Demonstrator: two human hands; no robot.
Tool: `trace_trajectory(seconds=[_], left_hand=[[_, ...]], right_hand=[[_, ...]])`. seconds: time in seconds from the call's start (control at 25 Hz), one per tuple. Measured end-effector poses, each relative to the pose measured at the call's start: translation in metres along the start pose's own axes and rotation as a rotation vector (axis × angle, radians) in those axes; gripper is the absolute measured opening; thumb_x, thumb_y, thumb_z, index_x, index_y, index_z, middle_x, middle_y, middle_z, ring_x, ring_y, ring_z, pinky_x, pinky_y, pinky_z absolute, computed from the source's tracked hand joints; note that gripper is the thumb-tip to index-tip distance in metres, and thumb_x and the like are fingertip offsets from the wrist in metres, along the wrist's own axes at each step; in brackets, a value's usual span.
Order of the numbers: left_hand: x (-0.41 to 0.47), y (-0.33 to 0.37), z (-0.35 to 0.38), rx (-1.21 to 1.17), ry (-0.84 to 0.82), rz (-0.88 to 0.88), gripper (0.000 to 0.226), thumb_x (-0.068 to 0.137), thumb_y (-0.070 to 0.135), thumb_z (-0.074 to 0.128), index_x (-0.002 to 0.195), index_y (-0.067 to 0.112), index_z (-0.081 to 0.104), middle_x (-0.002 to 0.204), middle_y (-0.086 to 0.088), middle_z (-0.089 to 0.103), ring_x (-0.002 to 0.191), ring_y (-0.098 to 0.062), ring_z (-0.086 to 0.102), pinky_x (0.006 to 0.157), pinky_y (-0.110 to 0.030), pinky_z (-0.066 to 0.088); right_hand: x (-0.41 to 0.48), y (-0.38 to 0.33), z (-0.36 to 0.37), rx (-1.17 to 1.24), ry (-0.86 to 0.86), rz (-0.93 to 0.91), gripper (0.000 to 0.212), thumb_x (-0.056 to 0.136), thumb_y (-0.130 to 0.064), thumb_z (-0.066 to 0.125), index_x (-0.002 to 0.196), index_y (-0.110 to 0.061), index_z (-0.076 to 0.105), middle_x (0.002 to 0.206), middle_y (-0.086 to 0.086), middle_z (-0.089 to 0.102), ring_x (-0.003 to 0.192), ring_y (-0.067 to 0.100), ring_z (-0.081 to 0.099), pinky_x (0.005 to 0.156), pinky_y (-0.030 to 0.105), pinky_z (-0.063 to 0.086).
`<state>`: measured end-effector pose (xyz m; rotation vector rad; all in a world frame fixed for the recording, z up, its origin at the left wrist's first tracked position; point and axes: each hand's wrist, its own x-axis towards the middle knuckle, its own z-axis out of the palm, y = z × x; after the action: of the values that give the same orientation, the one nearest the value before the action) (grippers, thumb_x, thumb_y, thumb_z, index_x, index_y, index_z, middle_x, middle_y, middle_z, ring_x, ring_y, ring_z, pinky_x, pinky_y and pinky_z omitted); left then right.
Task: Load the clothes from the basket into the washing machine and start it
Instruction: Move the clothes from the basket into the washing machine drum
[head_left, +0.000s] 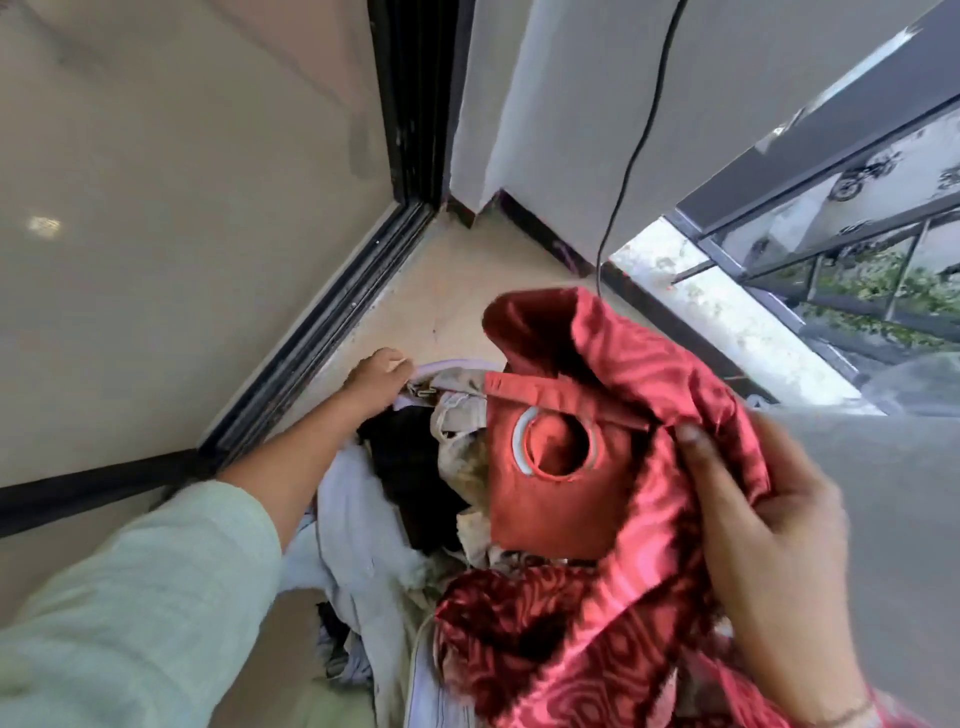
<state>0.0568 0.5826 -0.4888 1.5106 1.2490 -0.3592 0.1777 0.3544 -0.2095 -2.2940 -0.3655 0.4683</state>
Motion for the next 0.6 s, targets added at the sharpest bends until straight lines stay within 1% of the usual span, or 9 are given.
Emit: trace_trajectory(seconds=[0.08,0.16,0.24,0.32,0.36,0.44,0.52,0.56,0.6], left_hand=[[-0.013,-0.02,-0.008,-0.123,0.021,0.065,0.057,0.08,0.04,0.059,0.121,0.001,0.051,0.125,-0.02,0.056,0.117,-0.032,0.053,0.102,-0.042,0.041],[-0.061,-0.017,-0.019,-0.118,0.075,0.103,0.041,0.085,0.028,0.06,0.117,0.001,0.056,0.12,-0.018,0.059,0.115,-0.031,0.055,0.102,-0.043,0.04],[-0.111,-0.012,-0.029,-0.119,0.065,0.123,0.035,0.086,0.024,0.061,0.112,0.002,0.059,0.117,-0.017,0.061,0.113,-0.027,0.056,0.101,-0.041,0.039],[-0.153,-0.007,-0.036,-0.138,0.023,0.127,0.023,0.091,0.011,0.059,0.112,0.001,0.059,0.119,-0.017,0.061,0.117,-0.028,0.054,0.101,-0.036,0.037],[-0.176,0.002,-0.04,-0.128,-0.003,0.128,0.02,0.092,0.008,0.056,0.111,0.003,0.059,0.12,-0.016,0.06,0.118,-0.028,0.053,0.101,-0.034,0.037],[-0.211,0.023,-0.046,-0.106,-0.016,0.177,0.016,0.093,0.008,0.054,0.108,0.012,0.059,0.121,-0.014,0.06,0.12,-0.028,0.052,0.102,-0.033,0.037],[-0.246,0.055,-0.052,-0.103,-0.066,0.251,0.023,0.091,0.008,0.057,0.11,0.02,0.055,0.127,-0.012,0.056,0.125,-0.028,0.049,0.105,-0.035,0.036],[-0.266,0.076,-0.052,-0.053,-0.153,0.336,0.035,0.087,0.011,0.064,0.117,0.025,0.05,0.133,-0.008,0.051,0.129,-0.024,0.045,0.106,-0.034,0.035],[-0.29,0.097,-0.052,0.016,-0.255,0.392,0.058,0.08,0.019,0.074,0.128,0.029,0.042,0.14,-0.002,0.044,0.131,-0.017,0.04,0.107,-0.032,0.034]], right_hand=[[-0.003,-0.005,-0.02,-0.037,0.111,0.002,0.021,0.083,-0.042,0.059,0.085,-0.021,0.063,0.072,-0.004,0.066,0.064,0.0,0.053,0.065,0.027,0.046],[-0.007,-0.026,-0.056,-0.008,0.22,-0.012,0.021,0.084,-0.038,0.054,0.092,-0.02,0.063,0.065,-0.001,0.061,0.062,0.002,0.05,0.065,0.03,0.044],[-0.015,-0.045,-0.095,-0.041,0.261,-0.012,0.015,0.087,-0.029,0.054,0.096,-0.021,0.062,0.067,-0.003,0.062,0.067,0.008,0.052,0.064,0.029,0.044],[-0.028,-0.062,-0.134,-0.078,0.216,-0.005,0.016,0.087,-0.023,0.056,0.1,-0.022,0.065,0.071,-0.007,0.065,0.071,0.012,0.057,0.06,0.017,0.043],[-0.039,-0.072,-0.153,-0.089,0.17,-0.007,0.02,0.086,-0.025,0.056,0.103,-0.023,0.066,0.072,-0.01,0.066,0.072,0.009,0.06,0.06,0.014,0.043],[-0.065,-0.086,-0.176,-0.091,0.094,-0.025,0.019,0.086,-0.023,0.057,0.101,-0.024,0.068,0.074,-0.013,0.068,0.065,-0.008,0.057,0.06,0.012,0.044],[-0.091,-0.102,-0.184,-0.1,0.088,-0.079,0.02,0.087,-0.015,0.058,0.099,-0.027,0.069,0.073,-0.012,0.068,0.065,-0.011,0.056,0.064,0.013,0.046],[-0.103,-0.11,-0.185,-0.103,0.1,-0.111,0.022,0.087,-0.015,0.057,0.1,-0.029,0.069,0.074,-0.012,0.068,0.068,-0.008,0.057,0.067,0.017,0.047],[-0.112,-0.118,-0.184,-0.083,0.111,-0.147,0.021,0.087,-0.016,0.057,0.099,-0.03,0.067,0.074,-0.013,0.068,0.07,-0.005,0.058,0.068,0.02,0.047]])
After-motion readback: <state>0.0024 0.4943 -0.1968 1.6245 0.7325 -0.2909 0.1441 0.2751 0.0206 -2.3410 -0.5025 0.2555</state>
